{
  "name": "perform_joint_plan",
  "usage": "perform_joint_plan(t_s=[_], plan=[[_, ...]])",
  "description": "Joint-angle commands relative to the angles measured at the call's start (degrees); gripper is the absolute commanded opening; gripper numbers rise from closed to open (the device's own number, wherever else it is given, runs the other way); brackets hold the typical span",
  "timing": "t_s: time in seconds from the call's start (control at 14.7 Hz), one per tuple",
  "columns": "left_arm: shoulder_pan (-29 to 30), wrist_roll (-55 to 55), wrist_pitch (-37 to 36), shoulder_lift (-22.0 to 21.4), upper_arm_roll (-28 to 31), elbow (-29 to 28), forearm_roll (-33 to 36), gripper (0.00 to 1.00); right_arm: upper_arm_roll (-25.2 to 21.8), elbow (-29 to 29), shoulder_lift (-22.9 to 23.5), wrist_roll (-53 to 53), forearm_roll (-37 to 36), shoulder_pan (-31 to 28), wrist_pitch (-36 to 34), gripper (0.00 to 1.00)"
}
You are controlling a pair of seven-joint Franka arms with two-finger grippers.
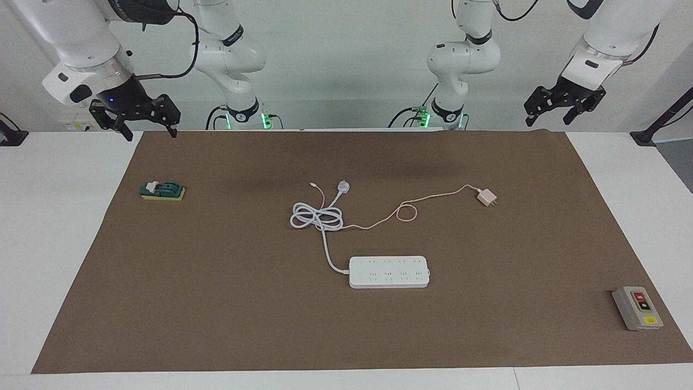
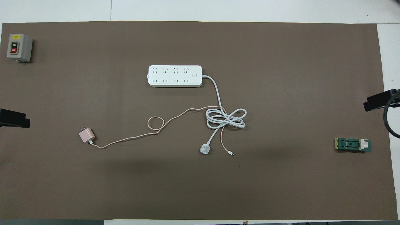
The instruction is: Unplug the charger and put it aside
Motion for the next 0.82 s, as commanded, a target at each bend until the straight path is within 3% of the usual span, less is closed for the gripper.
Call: perform_joint_plan(t_s=[0.0, 0.2, 0.75], plan=[[-2.27, -0.45, -1.91, 3.38, 0.47, 5.01, -0.6, 1.0, 1.85, -1.29, -0.89, -1.25, -2.32, -1.94, 1.37, 1.0], [-4.91, -0.8, 3.72, 1.98, 0.55, 0.98, -1.22, 1.0, 1.94, -1.11, -0.8, -0.54, -2.24, -1.94, 1.55, 1.0], [-5.01, -1.67, 2.5, 1.1, 0.64, -0.44, -1.22, 1.0, 1.94, -0.76, -0.71, 3.85, -1.36, -1.59, 1.55, 1.0]])
